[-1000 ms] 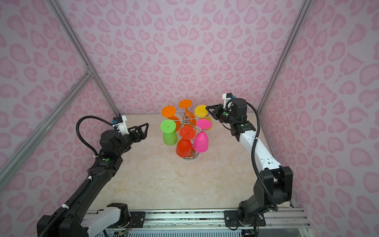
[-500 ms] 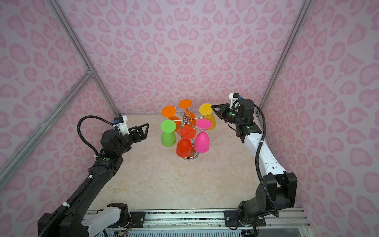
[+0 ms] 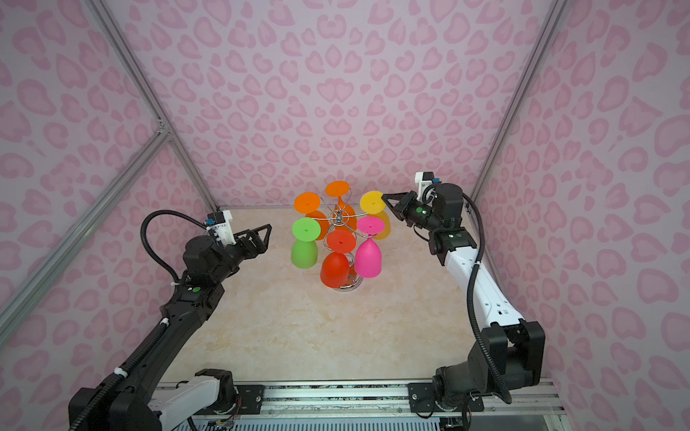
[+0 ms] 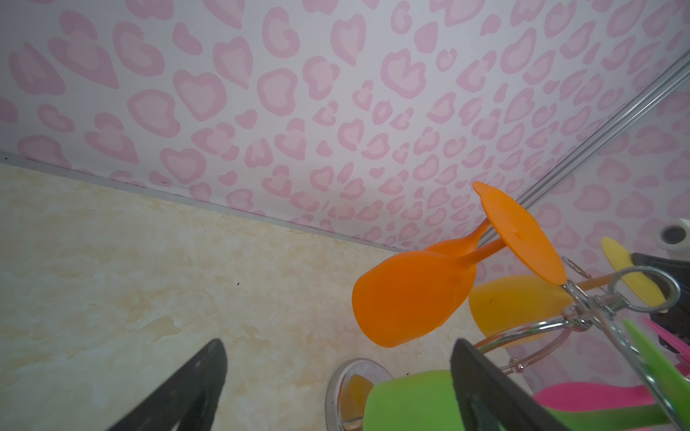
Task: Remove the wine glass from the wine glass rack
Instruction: 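Close the right gripper on the yellow glass's stem near its foot, then lift the yellow glass up off the rack hook with the right gripper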
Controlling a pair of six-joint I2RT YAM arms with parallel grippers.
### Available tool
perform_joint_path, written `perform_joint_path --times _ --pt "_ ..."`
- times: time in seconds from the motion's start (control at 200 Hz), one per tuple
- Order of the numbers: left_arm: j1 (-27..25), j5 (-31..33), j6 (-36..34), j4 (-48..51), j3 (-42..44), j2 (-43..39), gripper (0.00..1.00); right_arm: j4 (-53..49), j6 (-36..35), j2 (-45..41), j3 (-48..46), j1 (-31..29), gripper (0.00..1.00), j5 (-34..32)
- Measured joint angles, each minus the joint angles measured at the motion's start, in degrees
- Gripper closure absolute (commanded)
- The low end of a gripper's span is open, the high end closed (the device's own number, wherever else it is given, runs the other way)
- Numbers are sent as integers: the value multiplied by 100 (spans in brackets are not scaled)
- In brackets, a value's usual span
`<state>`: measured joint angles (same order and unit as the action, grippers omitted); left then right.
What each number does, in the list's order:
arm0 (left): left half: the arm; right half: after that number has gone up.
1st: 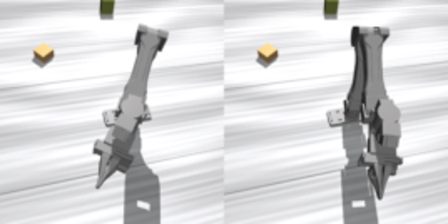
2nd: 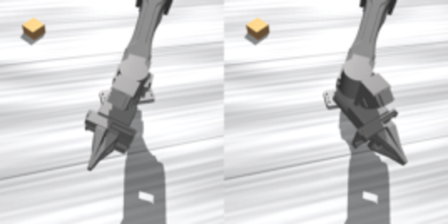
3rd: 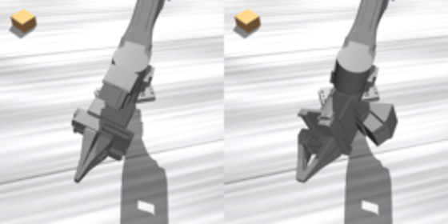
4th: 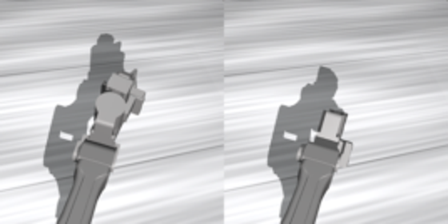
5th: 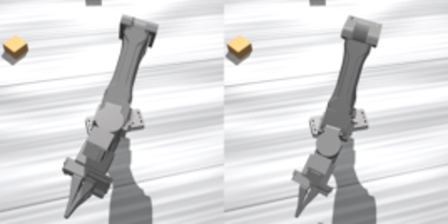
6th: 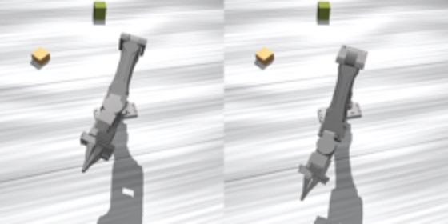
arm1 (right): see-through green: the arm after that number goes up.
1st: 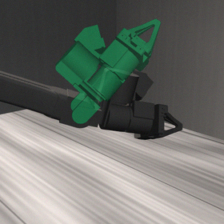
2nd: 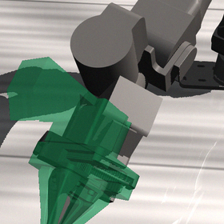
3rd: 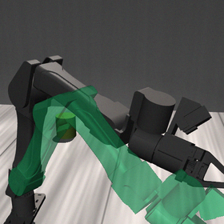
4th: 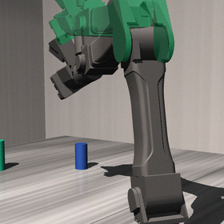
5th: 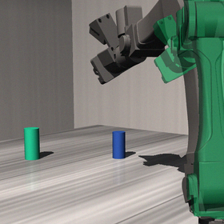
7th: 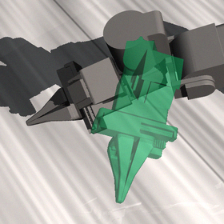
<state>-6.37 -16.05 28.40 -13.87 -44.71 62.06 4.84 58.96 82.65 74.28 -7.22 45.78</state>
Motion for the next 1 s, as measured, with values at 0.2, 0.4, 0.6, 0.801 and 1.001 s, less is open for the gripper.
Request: perform_joint_path --times 0.2,0.4,0.6,0.801,1.001 --pt "0 -2 0 0 2 0 5 13 46 63 9 -96 100 28" --pt "-2 0 0 0 7 9 5 131 175 291 133 -184 100 39" --pt "0 0 -2 -2 42 9 5 330 341 601 389 -291 100 94" --pt "0 0 -4 0 57 -7 5 474 476 863 603 -313 100 70" --pt "-2 0 -4 0 61 -33 5 509 542 1064 820 -275 100 24"
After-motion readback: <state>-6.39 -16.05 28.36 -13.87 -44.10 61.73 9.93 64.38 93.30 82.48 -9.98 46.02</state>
